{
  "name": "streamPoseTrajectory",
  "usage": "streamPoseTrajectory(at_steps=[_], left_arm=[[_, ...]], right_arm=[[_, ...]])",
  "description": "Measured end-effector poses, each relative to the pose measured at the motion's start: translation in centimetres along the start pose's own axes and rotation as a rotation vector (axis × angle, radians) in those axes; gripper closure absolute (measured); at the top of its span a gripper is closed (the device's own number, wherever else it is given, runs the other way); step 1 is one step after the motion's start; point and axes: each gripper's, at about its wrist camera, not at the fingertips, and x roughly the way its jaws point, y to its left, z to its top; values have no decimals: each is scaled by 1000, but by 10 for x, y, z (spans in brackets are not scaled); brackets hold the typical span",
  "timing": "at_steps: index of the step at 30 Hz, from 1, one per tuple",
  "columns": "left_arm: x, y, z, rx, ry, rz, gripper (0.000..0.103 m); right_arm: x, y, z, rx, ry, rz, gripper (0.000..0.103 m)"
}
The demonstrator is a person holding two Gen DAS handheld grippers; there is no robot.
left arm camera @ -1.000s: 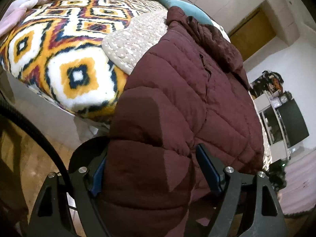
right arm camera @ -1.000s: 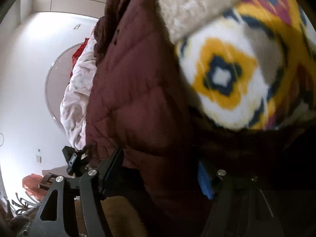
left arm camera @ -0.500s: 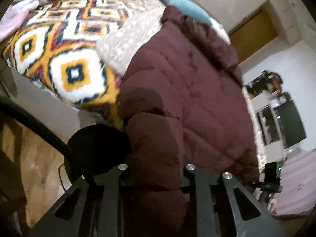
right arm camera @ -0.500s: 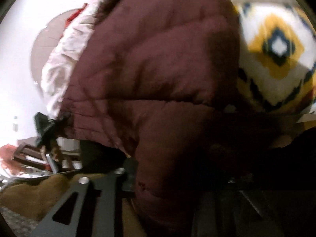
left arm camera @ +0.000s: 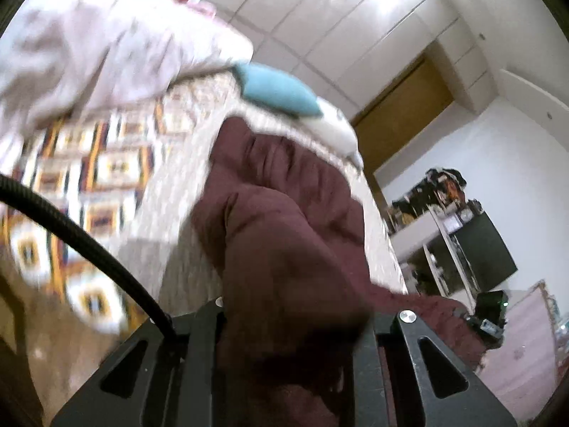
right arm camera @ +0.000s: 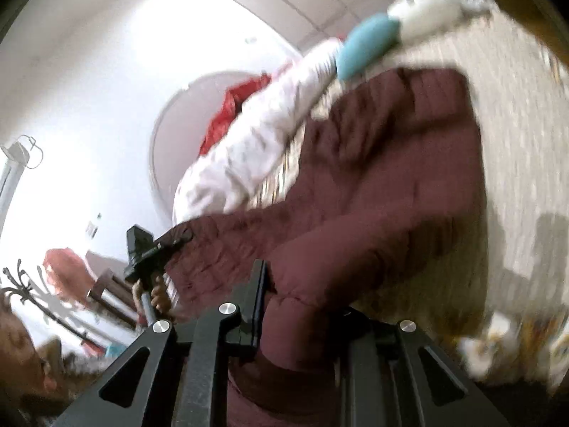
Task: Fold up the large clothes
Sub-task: 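Lift the maroon jacket hem with both tools and fold it toward the hood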
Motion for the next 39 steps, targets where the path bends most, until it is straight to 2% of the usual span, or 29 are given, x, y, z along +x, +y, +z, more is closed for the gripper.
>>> streamPoseTrajectory(at_steps=[5,9,13,16,18,21,22,25,30,32,34,36,39], left_arm=[[44,-23,88,-11,-40,-24,83],[116,-33,167,-39,-47,64,83],[192,-36,221,-36,-38,168,82],[260,-18,244,-70,3,233,77],[299,5,249,-128,26,276,72],[329,33,245,-162,10,283,54],[331,38,241,-166,-7,272,45],[338,43,232,-138,-42,277,33],[331,36,228,-135,-48,285,32],[320,28,228,-127,-60,268,32],[301,15,231,-96,-87,258,32],[279,3,236,-76,-123,255,31],[240,-13,245,-75,-188,252,27]], right_arm=[[6,-16,94,58,-127,-12,82],[25,-44,173,109,-181,-76,82],[57,-84,236,168,-225,-149,81],[94,-134,271,258,-227,-204,80],[122,-169,283,305,-188,-268,80],[155,-217,281,395,-144,-319,77],[160,-227,279,412,-147,-318,75],[168,-258,271,464,-166,-284,74],[160,-254,277,459,-172,-257,70],[153,-243,287,446,-183,-239,58],[148,-231,295,419,-193,-231,34],[137,-212,305,394,-231,-231,28],[121,-193,311,399,-267,-225,27]])
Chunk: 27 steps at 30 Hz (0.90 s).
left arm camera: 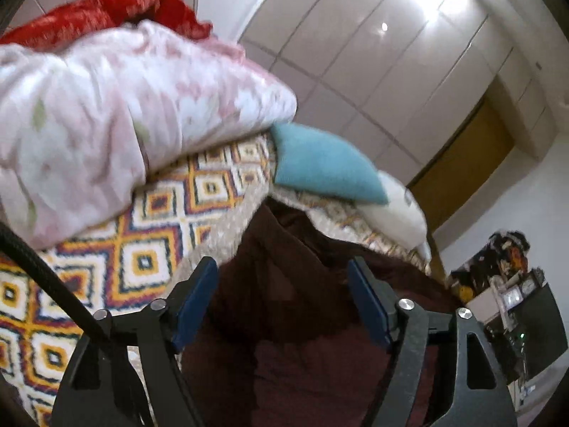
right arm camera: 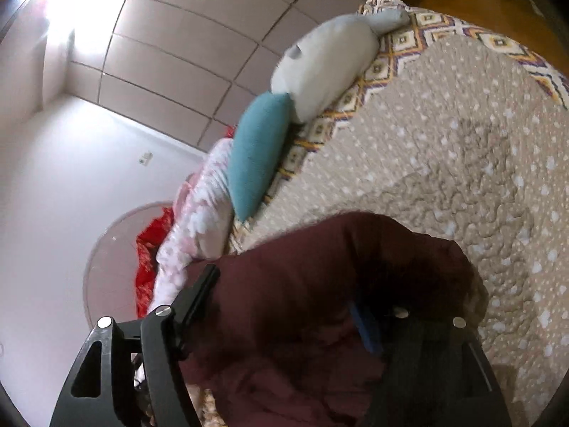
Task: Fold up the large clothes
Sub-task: 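Lift the maroon jacket hem with both tools and fold it toward the hood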
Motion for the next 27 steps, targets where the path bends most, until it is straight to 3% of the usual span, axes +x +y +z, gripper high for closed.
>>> streamPoseTrajectory(at_steps=[5,8,10,12,14,16,19,22,27], left_arm=[[-58,-15,19,33,-61,16,26],[-87,-32,20,128,-76,66,24],[-101,-42,14,202,-73,109,22],[-109,-50,2,275,-60,140,21],[-112,-50,-18,326,-29,135,20],[-108,-43,-40,342,8,113,20],[-92,-28,-77,344,83,70,20],[-69,-8,-107,334,115,42,20],[-18,40,-139,244,167,68,20]], right_arm=[[-68,44,4,-115,-168,-25,20],[-89,66,0,-180,-185,-24,18],[-87,84,-12,-235,-144,-20,18],[-64,105,-34,-310,-40,4,23],[-24,129,-69,-410,95,31,35],[21,145,-103,-471,212,52,46],[99,161,-150,-557,339,23,54],[179,157,-175,-564,401,-24,54],[296,111,-166,-424,397,-139,54]])
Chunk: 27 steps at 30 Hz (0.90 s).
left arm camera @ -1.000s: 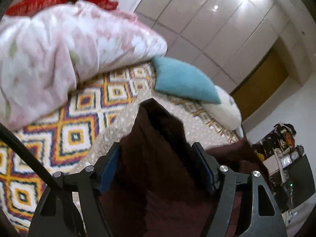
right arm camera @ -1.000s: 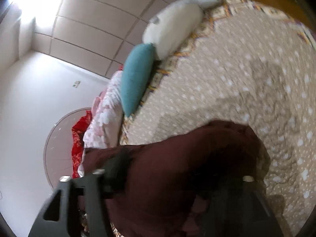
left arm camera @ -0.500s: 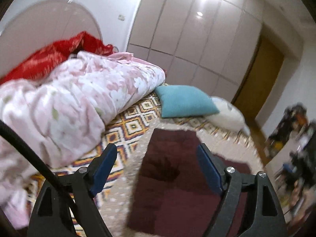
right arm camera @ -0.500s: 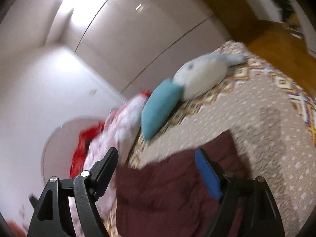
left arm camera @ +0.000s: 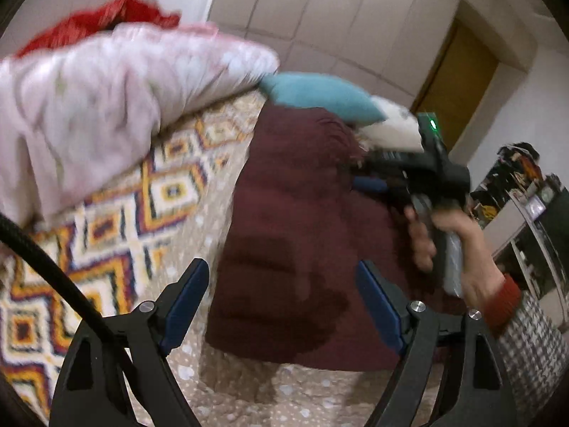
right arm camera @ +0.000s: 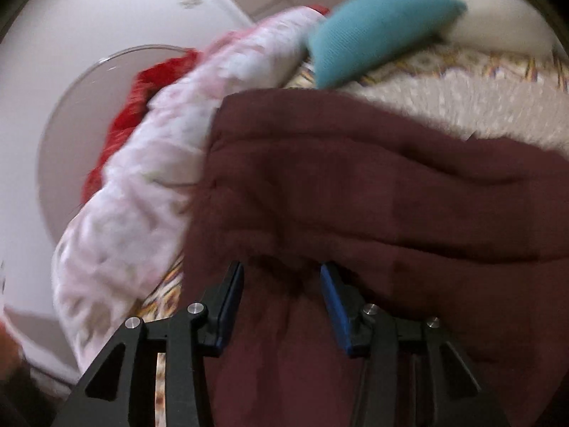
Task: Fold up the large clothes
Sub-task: 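Lift the maroon jacket hem with both tools and fold it toward the hood, then press the folded jacket flat and open both tools, pulling back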
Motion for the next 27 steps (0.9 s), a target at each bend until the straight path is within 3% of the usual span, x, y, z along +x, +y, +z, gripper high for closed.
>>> streamPoseTrajectory(at_steps=[6,10,12,15,17,18,21,22,24,27], left_arm=[[53,25,-19,14,31,128,20],[53,33,-23,-17,12,86,20],[48,34,-25,-37,16,79,20],[37,29,-27,-45,3,84,20],[30,18,-27,-30,-18,86,20],[27,13,-27,-24,-24,87,20],[25,-6,-26,2,-20,77,20],[27,-14,-26,22,-7,87,20],[28,-24,-28,59,2,116,20],[25,-33,-31,84,-2,133,20]], right_arm=[[47,-25,33,63,-20,-61,56],[44,-29,52,74,-5,-63,59],[26,-30,56,115,-34,-23,58],[-22,-41,48,217,-109,161,54],[-50,-55,35,233,-114,301,51],[-56,-60,32,234,-113,312,49],[-73,-98,17,242,-111,232,48],[-81,-123,14,273,-125,192,54],[-100,-166,9,358,-174,213,66],[-144,-222,0,461,-288,102,65]])
